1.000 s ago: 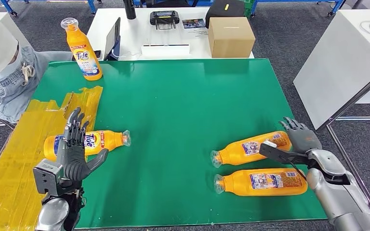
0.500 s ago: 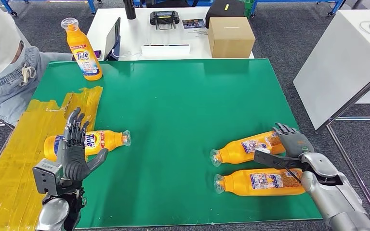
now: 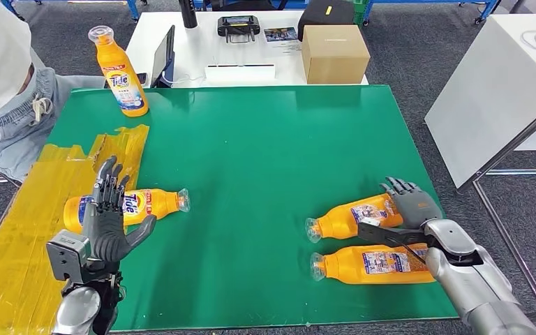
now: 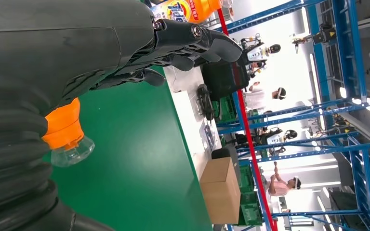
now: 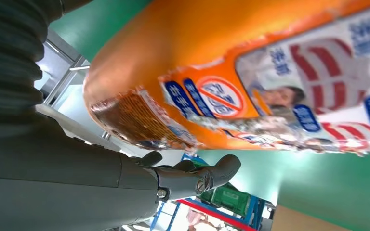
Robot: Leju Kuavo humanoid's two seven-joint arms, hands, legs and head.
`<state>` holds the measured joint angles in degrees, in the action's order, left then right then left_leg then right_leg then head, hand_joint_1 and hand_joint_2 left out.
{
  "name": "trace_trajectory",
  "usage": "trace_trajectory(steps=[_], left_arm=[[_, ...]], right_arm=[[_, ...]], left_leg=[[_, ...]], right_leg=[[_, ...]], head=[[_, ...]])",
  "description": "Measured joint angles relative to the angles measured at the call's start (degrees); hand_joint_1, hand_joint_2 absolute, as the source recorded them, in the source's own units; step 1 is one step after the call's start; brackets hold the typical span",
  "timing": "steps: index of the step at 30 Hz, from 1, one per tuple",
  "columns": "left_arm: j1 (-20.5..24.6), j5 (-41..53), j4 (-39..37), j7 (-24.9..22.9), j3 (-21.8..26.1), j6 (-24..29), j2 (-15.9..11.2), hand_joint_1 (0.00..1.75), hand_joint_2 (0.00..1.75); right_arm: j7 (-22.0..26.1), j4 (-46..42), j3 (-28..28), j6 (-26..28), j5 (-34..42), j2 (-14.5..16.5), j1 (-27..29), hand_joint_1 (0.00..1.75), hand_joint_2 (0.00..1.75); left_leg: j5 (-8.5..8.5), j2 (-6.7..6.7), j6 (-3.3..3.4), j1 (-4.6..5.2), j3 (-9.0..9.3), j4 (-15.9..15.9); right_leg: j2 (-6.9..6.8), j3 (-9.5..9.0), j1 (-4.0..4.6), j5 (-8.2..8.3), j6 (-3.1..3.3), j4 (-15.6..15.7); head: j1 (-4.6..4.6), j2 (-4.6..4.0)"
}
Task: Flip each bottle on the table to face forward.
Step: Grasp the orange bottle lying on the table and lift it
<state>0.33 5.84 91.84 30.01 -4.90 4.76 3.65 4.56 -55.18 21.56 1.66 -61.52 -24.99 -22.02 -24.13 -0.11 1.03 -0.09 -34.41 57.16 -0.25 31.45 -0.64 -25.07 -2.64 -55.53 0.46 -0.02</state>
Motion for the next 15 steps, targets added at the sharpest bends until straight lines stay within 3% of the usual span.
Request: trace_trajectory(steps=[15], left_arm=[[0.42, -0.07, -0.57, 0.00, 0.01, -0.11, 0.02, 0.00, 1.75]], right_arm=[[0.52, 2.24, 1.97, -0.89, -0.75, 0.02, -1.90, 0.03, 1.75]], left_leg=[[0.00, -0.01, 0.00, 0.00, 0.10, 0.00]], right_leg=[[0.01, -0.08, 0.00, 0.00, 0.00, 0.00]], head=[[-0.01, 0.00]])
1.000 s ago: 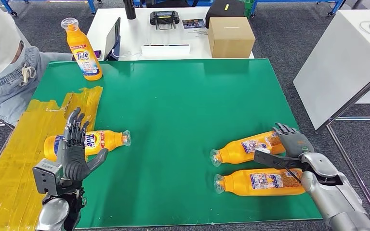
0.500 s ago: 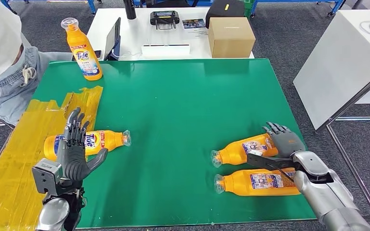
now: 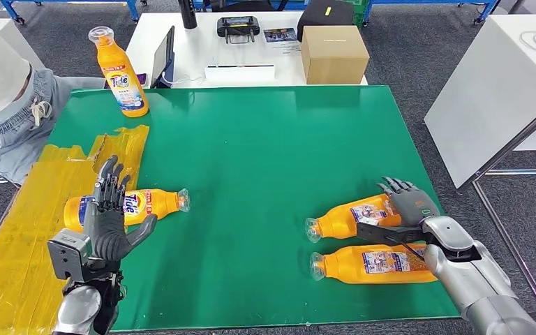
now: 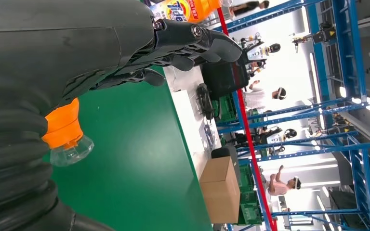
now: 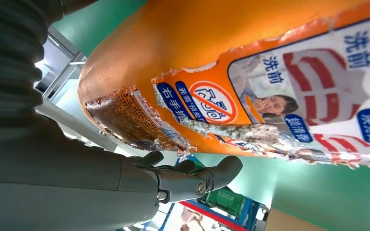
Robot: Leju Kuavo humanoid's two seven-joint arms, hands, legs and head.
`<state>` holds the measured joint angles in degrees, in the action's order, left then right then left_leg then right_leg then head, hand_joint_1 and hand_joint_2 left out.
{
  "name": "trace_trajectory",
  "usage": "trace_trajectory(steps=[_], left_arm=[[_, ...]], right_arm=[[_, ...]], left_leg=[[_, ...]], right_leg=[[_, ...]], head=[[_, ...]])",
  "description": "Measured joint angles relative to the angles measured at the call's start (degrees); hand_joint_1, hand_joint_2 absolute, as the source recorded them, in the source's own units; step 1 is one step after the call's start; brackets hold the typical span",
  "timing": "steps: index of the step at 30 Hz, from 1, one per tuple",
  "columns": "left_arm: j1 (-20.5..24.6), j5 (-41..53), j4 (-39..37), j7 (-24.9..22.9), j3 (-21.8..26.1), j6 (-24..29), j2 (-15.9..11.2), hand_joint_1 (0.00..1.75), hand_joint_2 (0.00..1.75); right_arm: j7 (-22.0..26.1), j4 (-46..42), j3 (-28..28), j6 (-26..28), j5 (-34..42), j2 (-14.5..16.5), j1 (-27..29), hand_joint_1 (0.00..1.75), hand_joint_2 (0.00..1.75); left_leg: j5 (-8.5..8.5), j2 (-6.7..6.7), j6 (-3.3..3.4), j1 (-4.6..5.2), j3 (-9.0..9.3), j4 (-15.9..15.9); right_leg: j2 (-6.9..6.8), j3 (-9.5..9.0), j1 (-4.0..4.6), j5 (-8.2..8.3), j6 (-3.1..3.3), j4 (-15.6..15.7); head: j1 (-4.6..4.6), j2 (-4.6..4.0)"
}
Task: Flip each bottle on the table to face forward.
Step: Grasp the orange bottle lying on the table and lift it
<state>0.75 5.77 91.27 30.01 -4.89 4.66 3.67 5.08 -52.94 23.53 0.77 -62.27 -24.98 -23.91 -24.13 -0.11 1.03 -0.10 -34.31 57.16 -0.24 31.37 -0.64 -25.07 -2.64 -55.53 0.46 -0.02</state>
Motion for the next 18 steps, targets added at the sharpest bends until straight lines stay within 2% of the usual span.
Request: trace_trajectory(steps=[2, 3, 6, 7, 10, 15, 18], left_arm=[[0.07, 0.00, -0.06, 0.00, 0.01, 0.00, 0.01, 0.00, 1.75], [0.11, 0.00, -0.09, 0.00, 0.00, 0.00, 0.02, 0.00, 1.75], [0.19, 0.00, -0.13, 0.00, 0.00, 0.00, 0.02, 0.00, 1.75], [0.22, 0.00, -0.17, 0.00, 0.00, 0.00, 0.02, 0.00, 1.75], [0.37, 0.00, -0.40, 0.00, 0.00, 0.00, 0.02, 0.00, 1.75], [0.65, -0.05, -0.96, 0.00, 0.00, -0.02, 0.05, 0.00, 1.75], [0.67, -0.95, -1.12, -0.05, -0.01, -0.99, 0.08, 0.00, 1.75]], right_arm=[[0.01, 0.20, 0.15, -0.01, -0.03, -0.01, -0.14, 0.06, 1.75], [0.01, 0.28, 0.23, -0.02, -0.04, -0.01, -0.20, 0.29, 1.75], [0.03, 0.52, 0.52, -0.12, -0.10, -0.03, -0.30, 1.37, 1.75], [0.09, 0.64, 0.66, -0.29, -0.15, -0.03, -0.31, 1.53, 1.75], [0.64, 1.21, 1.24, -1.46, -0.24, -0.09, -0.71, 1.65, 1.75], [1.39, 2.40, 2.46, -2.93, 0.15, -0.65, -1.94, 1.64, 1.75], [1.44, 2.87, 2.91, -2.78, 0.56, -0.70, -2.34, 1.71, 1.75]], left_leg=[[0.00, 0.00, 0.00, 0.00, 0.01, 0.00], [0.00, 0.00, 0.00, 0.00, 0.01, 0.00], [0.00, 0.00, 0.00, 0.00, 0.02, 0.00], [0.00, 0.00, 0.00, 0.00, 0.02, 0.00], [0.00, 0.00, 0.00, 0.00, 0.03, 0.01], [0.00, 0.00, 0.00, 0.00, 0.04, 0.01], [0.00, 0.00, 0.00, 0.00, 0.04, 0.01]], right_leg=[[0.00, -0.01, 0.00, 0.00, 0.00, 0.00], [0.00, -0.02, 0.00, 0.00, 0.00, 0.00], [0.00, -0.02, 0.00, 0.00, 0.00, 0.00], [0.00, -0.02, 0.00, 0.00, 0.00, 0.00], [0.00, -0.02, 0.00, 0.00, 0.00, 0.00], [-0.01, -0.03, 0.00, 0.00, 0.00, 0.00], [-0.01, -0.03, -0.01, 0.00, 0.00, 0.00]], head=[[0.00, 0.00], [0.00, 0.00], [0.00, 0.00], [0.00, 0.00], [0.00, 0.00], [-0.01, 0.00], [0.00, 0.00]])
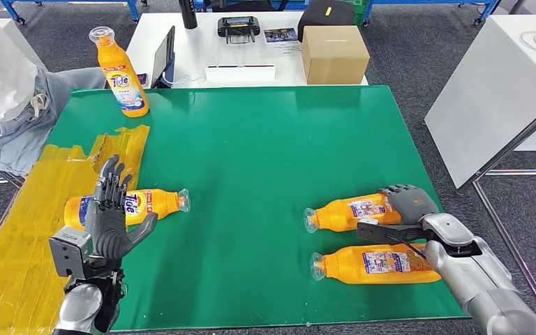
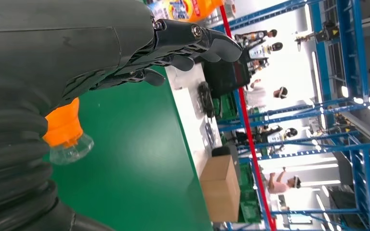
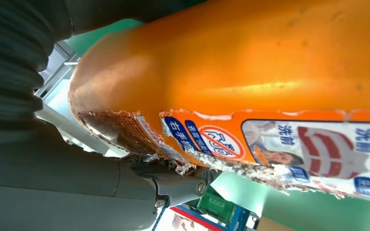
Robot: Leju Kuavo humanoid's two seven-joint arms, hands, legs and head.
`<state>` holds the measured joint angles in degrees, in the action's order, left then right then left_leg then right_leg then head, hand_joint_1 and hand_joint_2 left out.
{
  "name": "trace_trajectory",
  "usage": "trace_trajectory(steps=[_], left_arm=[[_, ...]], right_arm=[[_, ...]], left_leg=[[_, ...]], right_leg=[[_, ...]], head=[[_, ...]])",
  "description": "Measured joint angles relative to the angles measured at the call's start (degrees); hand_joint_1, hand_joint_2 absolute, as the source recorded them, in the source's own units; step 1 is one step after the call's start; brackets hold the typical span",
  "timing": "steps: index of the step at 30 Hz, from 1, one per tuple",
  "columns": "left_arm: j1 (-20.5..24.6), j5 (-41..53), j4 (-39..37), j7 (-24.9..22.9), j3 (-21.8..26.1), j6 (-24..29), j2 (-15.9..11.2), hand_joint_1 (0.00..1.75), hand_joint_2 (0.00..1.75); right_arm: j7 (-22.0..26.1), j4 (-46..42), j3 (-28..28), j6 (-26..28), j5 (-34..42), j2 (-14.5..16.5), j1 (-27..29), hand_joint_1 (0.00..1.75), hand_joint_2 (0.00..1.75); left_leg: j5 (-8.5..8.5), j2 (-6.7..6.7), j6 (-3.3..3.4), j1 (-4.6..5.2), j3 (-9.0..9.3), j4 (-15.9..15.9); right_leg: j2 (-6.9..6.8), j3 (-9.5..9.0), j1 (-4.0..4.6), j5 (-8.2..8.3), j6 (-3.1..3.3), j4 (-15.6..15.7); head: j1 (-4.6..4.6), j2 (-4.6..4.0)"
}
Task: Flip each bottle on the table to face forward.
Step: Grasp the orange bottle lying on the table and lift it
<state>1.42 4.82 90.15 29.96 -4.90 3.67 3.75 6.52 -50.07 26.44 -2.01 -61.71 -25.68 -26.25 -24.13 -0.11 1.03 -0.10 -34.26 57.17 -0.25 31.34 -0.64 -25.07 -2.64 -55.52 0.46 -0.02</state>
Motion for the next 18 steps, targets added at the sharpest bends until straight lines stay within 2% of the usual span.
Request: trace_trajectory(steps=[12, 18], left_arm=[[-0.24, -5.46, 0.20, -1.27, -0.08, -6.43, 0.08, 0.00, 1.75], [-0.46, -7.21, 0.55, -2.14, -0.13, -9.11, 0.24, 0.00, 1.75]], right_arm=[[-2.29, 0.15, 0.31, 6.43, 0.23, 0.99, 1.14, 1.75, 1.75], [-3.22, -1.12, -2.06, 12.21, 0.65, 3.21, 3.46, 1.75, 1.75]], left_leg=[[0.00, 0.00, 0.00, -0.01, 0.05, 0.00], [0.00, 0.01, 0.00, -0.01, 0.04, -0.01]], right_leg=[[0.03, -0.04, 0.01, 0.00, 0.00, 0.00], [0.01, -0.05, 0.02, 0.00, 0.00, -0.01]], head=[[0.00, 0.00], [0.00, 0.00]])
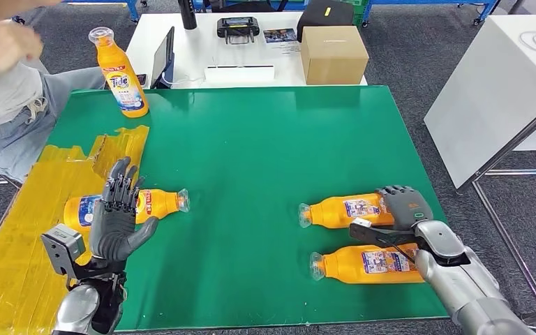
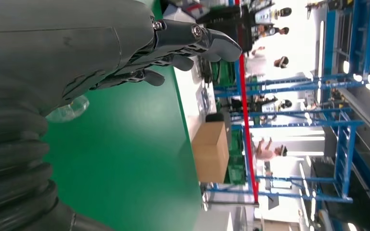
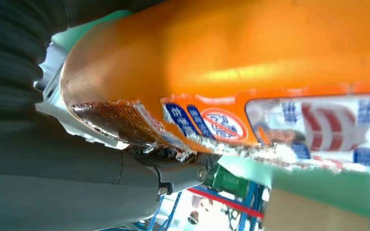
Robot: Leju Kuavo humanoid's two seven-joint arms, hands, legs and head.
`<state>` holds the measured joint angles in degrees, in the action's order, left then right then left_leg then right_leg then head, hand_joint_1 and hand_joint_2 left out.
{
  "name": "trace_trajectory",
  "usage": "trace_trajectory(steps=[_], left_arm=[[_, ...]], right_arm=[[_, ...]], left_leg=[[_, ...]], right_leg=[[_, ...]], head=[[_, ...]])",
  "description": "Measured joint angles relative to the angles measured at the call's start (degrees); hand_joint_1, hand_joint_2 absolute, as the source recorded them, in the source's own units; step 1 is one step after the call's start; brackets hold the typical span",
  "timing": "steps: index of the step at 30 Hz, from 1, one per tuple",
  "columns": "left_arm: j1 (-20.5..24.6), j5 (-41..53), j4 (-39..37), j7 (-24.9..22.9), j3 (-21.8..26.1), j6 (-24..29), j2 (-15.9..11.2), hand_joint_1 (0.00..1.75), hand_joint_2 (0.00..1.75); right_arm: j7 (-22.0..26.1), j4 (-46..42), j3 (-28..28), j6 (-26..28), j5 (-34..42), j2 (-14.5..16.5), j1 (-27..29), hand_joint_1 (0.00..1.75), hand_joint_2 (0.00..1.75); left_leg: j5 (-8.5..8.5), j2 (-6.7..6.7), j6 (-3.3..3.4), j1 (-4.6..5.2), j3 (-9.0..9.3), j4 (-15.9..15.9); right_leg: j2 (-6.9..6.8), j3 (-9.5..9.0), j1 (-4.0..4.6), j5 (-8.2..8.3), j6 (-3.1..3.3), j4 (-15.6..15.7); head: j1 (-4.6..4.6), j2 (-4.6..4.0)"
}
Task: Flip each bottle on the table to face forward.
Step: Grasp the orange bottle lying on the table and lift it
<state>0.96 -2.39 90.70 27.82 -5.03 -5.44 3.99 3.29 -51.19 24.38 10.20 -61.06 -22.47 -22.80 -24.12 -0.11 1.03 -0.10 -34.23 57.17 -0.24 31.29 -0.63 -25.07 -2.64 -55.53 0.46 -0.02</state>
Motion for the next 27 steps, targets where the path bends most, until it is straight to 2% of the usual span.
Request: trace_trajectory(steps=[4, 7, 11, 16, 19, 23, 27], left_arm=[[-0.30, -0.26, 0.46, -0.27, -0.04, -0.81, 0.12, 0.00, 1.75], [-0.42, 0.02, 0.68, -0.77, -0.31, -0.90, 0.16, 0.00, 1.75], [-0.38, 1.44, 0.69, -1.85, -2.08, -0.20, 0.17, 0.00, 1.75], [0.29, 1.96, 0.29, -2.51, -5.41, 0.08, 0.18, 0.00, 1.75], [0.85, 2.00, -0.21, -2.98, -7.24, 0.05, 0.18, 0.00, 1.75], [1.81, 1.97, -1.25, -3.22, -9.50, 0.02, 0.14, 0.00, 1.75], [2.61, 1.95, -2.16, -3.23, -11.17, -0.05, 0.08, 0.00, 1.75]], right_arm=[[-0.01, -1.80, -2.41, 2.56, 0.63, 2.18, 1.86, 1.75, 1.75], [1.65, -3.93, -4.99, 5.36, 4.27, 4.30, 3.51, 1.75, 1.75], [6.85, -10.05, -10.75, 10.47, 14.16, 9.98, 7.22, 1.75, 1.75], [10.81, -18.08, -14.53, 11.21, 24.69, 16.57, 10.45, 1.75, 1.75], [12.55, -21.21, -15.04, 8.34, 31.76, 19.35, 11.20, 1.75, 1.75], [15.34, -23.89, -15.07, -0.89, 45.70, 22.66, 12.02, 1.75, 1.75], [15.83, -24.30, -14.69, -7.81, 53.27, 24.68, 12.20, 1.75, 1.75]], left_leg=[[0.00, 0.00, 0.00, 0.00, -0.05, 0.00], [0.00, 0.01, -0.01, -0.01, -0.10, -0.01], [-0.01, 0.01, -0.01, -0.02, -0.12, -0.01], [0.00, 0.00, -0.01, -0.03, -0.14, -0.02], [0.00, -0.01, -0.01, -0.03, -0.13, -0.02], [0.01, 0.00, -0.02, -0.02, -0.13, -0.02], [0.01, 0.00, -0.02, -0.02, -0.14, -0.02]], right_leg=[[-0.02, 0.04, 0.00, 0.00, 0.00, -0.01], [-0.02, 0.07, 0.00, -0.01, 0.00, -0.01], [-0.02, 0.15, 0.01, -0.01, 0.01, -0.01], [-0.02, 0.18, 0.02, -0.02, 0.02, -0.01], [-0.01, 0.17, 0.01, -0.02, 0.02, -0.01], [-0.01, 0.17, 0.00, -0.01, 0.01, -0.01], [-0.02, 0.17, 0.00, -0.02, 0.01, -0.01]], head=[[0.01, 0.00], [-0.01, 0.00], [0.01, 0.00], [0.01, 0.00], [-0.01, 0.00], [-0.01, 0.00], [-0.01, 0.00]])
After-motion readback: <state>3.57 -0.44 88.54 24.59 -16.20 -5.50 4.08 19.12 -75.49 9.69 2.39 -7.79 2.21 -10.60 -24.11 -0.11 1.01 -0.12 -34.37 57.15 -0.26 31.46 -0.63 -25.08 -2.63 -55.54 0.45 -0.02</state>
